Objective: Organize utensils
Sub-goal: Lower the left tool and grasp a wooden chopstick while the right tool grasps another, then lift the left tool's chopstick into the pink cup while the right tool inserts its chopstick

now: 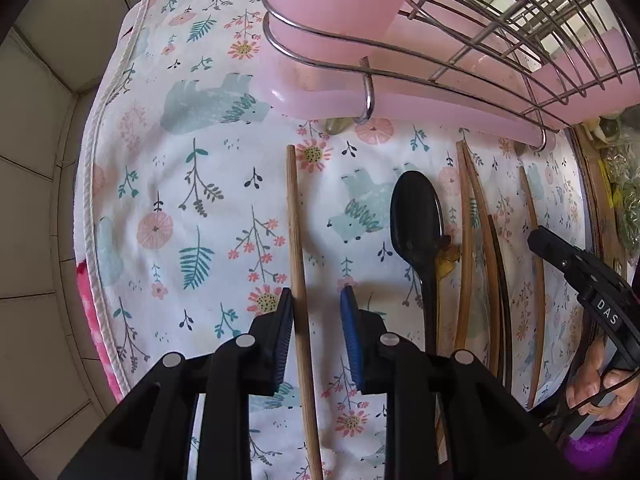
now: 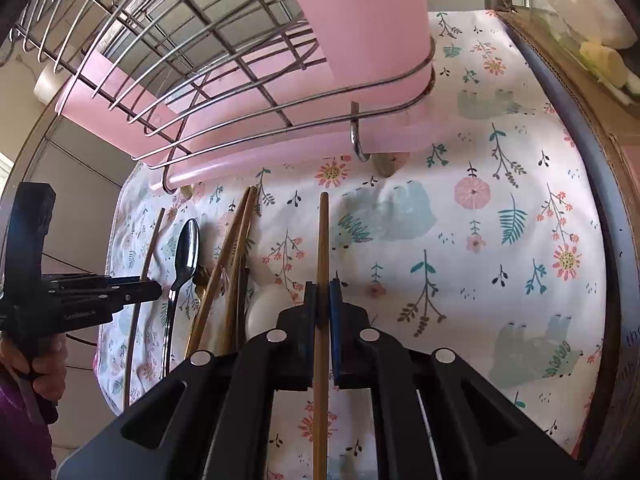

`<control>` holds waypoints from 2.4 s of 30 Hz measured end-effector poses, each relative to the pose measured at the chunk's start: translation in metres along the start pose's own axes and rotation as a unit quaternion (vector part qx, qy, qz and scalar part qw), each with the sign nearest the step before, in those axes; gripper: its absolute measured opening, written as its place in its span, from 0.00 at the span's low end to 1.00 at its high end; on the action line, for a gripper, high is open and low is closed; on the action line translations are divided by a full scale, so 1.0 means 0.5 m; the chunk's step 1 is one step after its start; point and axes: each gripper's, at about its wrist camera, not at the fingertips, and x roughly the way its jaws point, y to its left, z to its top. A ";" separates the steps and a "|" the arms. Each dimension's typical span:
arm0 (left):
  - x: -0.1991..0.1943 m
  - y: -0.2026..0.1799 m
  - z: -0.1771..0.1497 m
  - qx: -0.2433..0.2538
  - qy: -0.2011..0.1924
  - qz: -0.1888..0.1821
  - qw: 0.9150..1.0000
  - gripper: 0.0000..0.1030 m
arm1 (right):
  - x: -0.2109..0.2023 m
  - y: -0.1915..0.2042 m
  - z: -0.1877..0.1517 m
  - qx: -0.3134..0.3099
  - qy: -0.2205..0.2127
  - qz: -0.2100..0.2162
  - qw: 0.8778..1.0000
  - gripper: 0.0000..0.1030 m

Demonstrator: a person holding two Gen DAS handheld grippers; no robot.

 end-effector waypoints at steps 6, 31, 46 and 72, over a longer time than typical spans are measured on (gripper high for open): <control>-0.044 0.016 -0.022 -0.012 -0.042 -0.010 0.999 0.06 | -0.076 -0.023 -0.025 -0.001 -0.040 0.025 0.999 0.06; -0.600 -0.073 -0.057 -0.002 -0.520 -0.086 0.850 0.06 | -0.556 0.124 0.155 -0.103 -0.391 0.005 0.914 0.06; -0.519 -0.050 0.138 -0.025 -0.588 -0.016 0.808 0.06 | -0.435 0.073 0.266 -0.096 -0.334 -0.042 0.937 0.06; -0.309 -0.023 0.161 -0.022 -0.453 -0.026 0.891 0.10 | -0.295 0.027 0.284 -0.057 -0.230 -0.035 0.971 0.07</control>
